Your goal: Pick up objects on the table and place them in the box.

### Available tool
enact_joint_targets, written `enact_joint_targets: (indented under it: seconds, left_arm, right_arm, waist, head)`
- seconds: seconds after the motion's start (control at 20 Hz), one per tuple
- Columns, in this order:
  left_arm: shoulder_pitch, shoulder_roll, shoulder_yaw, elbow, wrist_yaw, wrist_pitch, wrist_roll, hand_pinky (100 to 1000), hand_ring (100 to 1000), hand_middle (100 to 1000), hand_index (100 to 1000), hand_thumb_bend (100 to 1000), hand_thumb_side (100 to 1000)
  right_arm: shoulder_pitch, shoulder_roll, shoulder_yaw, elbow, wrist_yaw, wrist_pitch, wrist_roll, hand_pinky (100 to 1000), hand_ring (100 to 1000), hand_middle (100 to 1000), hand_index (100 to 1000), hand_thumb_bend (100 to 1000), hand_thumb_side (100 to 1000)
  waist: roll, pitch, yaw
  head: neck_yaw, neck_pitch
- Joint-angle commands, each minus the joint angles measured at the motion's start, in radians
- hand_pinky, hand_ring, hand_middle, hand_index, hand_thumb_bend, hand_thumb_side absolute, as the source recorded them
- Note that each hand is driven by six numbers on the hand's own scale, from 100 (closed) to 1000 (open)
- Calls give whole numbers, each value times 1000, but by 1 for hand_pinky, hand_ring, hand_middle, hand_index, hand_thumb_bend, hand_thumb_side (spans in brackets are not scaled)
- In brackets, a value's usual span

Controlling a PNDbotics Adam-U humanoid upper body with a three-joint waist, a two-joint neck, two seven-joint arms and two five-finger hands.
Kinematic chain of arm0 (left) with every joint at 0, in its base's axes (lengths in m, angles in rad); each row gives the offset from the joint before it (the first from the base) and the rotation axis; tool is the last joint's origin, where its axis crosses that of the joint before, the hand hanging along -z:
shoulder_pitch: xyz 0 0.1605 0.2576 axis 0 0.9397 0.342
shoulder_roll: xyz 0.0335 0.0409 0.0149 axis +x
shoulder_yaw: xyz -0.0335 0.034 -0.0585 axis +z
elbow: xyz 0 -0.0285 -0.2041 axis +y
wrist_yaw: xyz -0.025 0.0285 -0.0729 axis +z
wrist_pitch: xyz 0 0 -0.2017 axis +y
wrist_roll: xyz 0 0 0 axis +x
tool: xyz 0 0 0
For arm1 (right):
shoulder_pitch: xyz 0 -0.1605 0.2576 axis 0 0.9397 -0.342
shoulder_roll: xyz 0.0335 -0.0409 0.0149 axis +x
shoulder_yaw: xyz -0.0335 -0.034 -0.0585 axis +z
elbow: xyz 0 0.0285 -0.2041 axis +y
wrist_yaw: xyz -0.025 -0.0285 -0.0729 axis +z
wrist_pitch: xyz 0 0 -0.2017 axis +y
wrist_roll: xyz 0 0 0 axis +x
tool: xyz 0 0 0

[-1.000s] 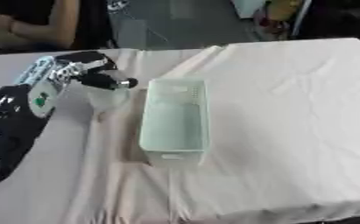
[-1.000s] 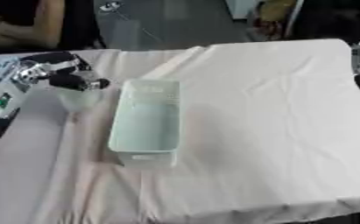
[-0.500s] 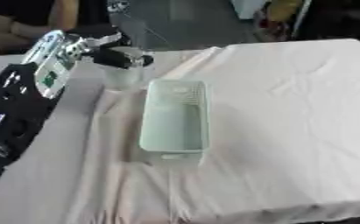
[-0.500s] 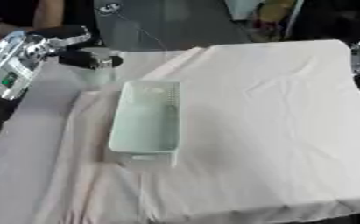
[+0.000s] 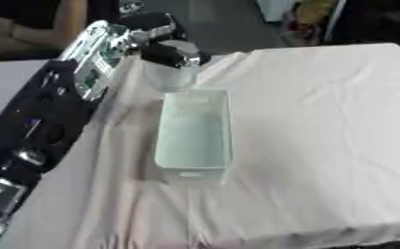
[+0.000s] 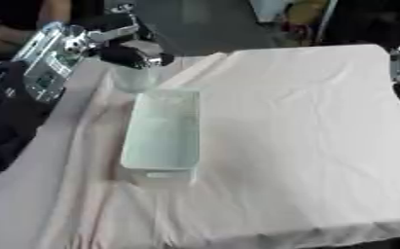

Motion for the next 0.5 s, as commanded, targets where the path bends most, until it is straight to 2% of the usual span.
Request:
enact_joint_targets:
  seconds: [0.05, 0.5]
  left_arm:
    - [-31, -22, -9, -32, -23, -16, 1, 100, 100, 232, 190, 100, 113]
    - [-4, -65, -44, -55, -94, -52, -3, 100, 100, 229, 200, 100, 119]
  right_arm:
    - [-17, -13, -4, -15, -4, -1, 4, 703, 883, 984, 1000, 100, 608]
    - [-21, -9, -4, -15, -5, -2, 6, 703, 882, 983, 1000, 100, 607]
  waist:
    - [-3, -12, -2]
    - [-3, -12, -3]
  head:
    - [1, -1]
    - [1, -1]
